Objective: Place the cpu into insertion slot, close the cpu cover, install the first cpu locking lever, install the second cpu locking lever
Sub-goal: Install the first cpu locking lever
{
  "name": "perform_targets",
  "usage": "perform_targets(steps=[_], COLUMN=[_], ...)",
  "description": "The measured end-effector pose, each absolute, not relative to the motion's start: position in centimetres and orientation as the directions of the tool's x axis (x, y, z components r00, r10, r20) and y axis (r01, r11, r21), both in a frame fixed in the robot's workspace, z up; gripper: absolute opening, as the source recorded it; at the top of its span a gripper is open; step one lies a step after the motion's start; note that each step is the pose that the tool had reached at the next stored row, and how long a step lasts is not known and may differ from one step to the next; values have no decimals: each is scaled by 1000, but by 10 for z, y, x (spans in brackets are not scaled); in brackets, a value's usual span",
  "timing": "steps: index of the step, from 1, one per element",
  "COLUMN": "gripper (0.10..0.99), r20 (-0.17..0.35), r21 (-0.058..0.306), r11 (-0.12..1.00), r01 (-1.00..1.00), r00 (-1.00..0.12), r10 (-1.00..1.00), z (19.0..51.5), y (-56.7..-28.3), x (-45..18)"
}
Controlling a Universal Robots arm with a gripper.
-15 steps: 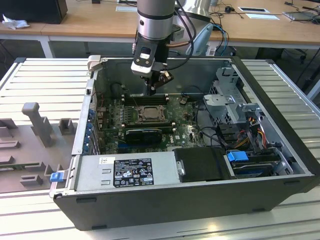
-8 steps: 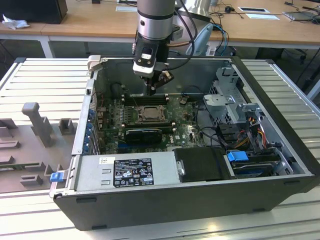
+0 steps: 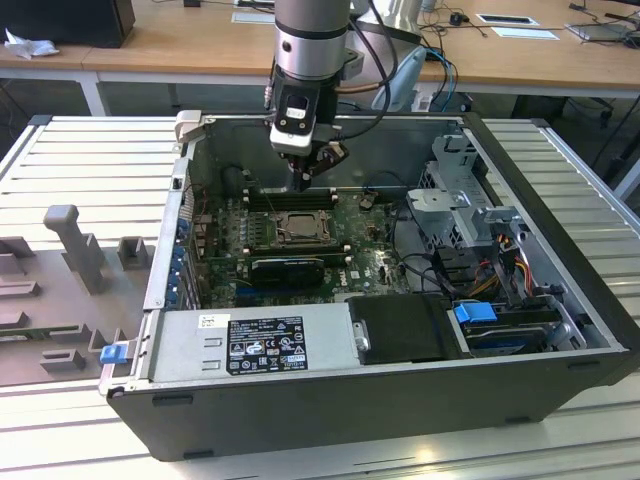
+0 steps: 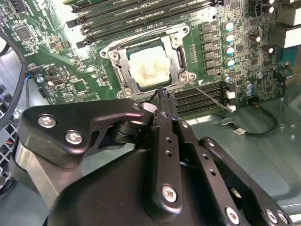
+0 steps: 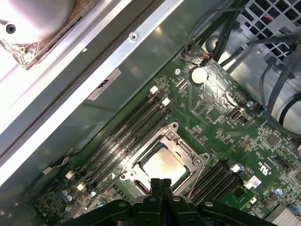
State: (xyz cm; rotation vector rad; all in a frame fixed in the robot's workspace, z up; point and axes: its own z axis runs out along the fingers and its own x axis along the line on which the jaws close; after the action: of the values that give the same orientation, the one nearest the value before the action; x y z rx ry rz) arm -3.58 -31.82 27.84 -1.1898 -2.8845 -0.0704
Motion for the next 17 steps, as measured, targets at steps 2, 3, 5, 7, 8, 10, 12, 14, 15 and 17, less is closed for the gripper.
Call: perform_targets(steps=[2,3,5,7,8,10,12,14,15,17], gripper=[106,106,106,106,106,106,106,106,106,106], r20=[36,36,36,36,36,36,36,36,36,36], r21=[34,34,34,34,34,34,34,34,34,34], r11=[718,721,734,742,748,763,772,779,783,790], r01=[696,692,678,669,663,645,635,626,621,612], r00=[-718,-722,-735,-743,-749,-764,-773,-780,-784,-791], r10=[695,691,677,668,662,644,634,625,620,611], z=[278,278,278,278,278,278,278,278,278,278], y=[-318,-318,-318,-318,-318,-318,-318,-318,-318,-318], x=[-36,-36,-36,-36,-36,-36,-36,-36,-36,-36])
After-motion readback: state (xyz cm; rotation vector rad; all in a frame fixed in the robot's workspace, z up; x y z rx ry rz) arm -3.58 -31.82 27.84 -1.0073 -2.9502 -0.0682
